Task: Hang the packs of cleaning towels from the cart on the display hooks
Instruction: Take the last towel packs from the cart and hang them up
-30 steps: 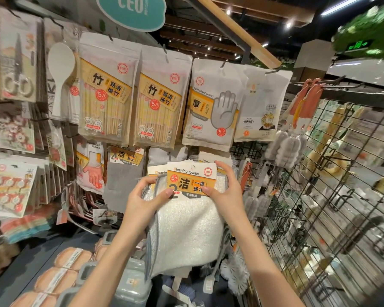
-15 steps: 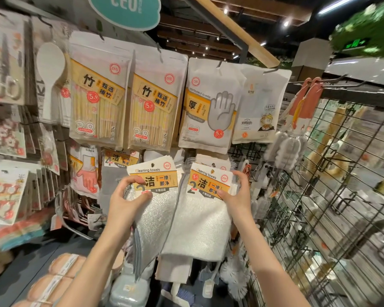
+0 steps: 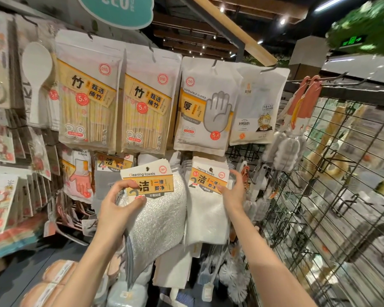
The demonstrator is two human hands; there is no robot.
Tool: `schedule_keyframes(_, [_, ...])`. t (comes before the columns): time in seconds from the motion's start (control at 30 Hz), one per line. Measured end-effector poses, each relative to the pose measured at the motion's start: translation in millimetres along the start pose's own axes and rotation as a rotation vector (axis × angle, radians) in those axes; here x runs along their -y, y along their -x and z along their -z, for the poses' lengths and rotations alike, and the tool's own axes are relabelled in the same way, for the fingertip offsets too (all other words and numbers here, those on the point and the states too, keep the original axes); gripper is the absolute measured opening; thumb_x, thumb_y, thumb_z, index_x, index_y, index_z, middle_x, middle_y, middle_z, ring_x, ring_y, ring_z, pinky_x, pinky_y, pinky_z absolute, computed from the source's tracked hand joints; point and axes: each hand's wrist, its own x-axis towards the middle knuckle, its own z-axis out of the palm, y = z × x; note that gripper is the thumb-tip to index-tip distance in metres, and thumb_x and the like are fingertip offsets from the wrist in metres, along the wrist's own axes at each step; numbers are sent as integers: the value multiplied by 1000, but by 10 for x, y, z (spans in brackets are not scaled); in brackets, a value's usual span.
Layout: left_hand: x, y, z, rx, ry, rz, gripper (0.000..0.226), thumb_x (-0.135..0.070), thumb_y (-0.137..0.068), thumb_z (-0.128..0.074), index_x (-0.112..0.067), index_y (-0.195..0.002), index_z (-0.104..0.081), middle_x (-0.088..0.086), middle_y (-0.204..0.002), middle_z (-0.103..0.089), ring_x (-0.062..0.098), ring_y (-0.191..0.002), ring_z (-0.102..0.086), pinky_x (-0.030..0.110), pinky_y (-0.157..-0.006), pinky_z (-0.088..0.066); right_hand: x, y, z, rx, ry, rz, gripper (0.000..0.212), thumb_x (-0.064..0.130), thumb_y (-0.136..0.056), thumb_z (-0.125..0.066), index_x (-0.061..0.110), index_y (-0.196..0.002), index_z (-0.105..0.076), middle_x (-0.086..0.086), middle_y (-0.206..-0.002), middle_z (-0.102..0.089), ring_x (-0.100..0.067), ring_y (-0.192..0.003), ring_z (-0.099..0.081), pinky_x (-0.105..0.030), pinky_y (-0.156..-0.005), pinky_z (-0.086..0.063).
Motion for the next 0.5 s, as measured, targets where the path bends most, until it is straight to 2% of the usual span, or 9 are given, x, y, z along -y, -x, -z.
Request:
schedule_keyframes(0.07, [-14, 0, -12, 8, -3, 2, 30, 2, -75, -74, -22, -87, -62, -25, -94, -65, -22, -85, -55, 8, -69, -38, -45, -62, -44, -18, 29, -3, 54, -9, -78, -67, 23, -118, -50, 5, -119, -52, -17, -117, -49, -37, -98, -44])
schedule_keyframes(0.17, [-43, 6, -30, 16, 12, 2, 31, 2, -74, -75, -24, -88, -63, -28, -93, -66, -21, -85, -55, 13, -72, -37, -78, -140, -88, -51, 96, 12, 52, -5, -79, -68, 25, -117, -51, 5, -115, -47, -17, -113, -49, -30, -91, -43])
schedule_keyframes(0.3, [-84, 48, -36, 42, 29, 6, 37, 1, -75, -75, -32, -88, -65, -30, -91, -67, -20, -83, -58, 19, -74, -39, -84, -226, -133, -69, 174, 21, 51, -5, -78, -69, 21, -119, -52, -4, -117, -47, -18, -106, -49, -28, -85, -40])
schedule_keyframes(0.43, [-125, 64, -1, 41, 6, -8, 49, -7, -76, -77, -48, -99, -64, -36, -101, -62, -25, -96, -48, 22, -81, -36, -40, -267, -181, -88, 260, 14, 50, -4, -79, -68, 19, -121, -52, -9, -118, -49, -13, -88, -46, -27, -72, -37])
schedule_keyframes(0.5, [-143, 65, 6, 41, 30, -2, 56, -7, -77, -77, -50, -108, -61, -31, -113, -58, -15, -110, -46, 28, -87, -37, -30, -270, -193, -94, 255, -3, 50, -5, -80, -66, 19, -121, -51, -10, -119, -49, -13, -86, -46, -28, -72, -38])
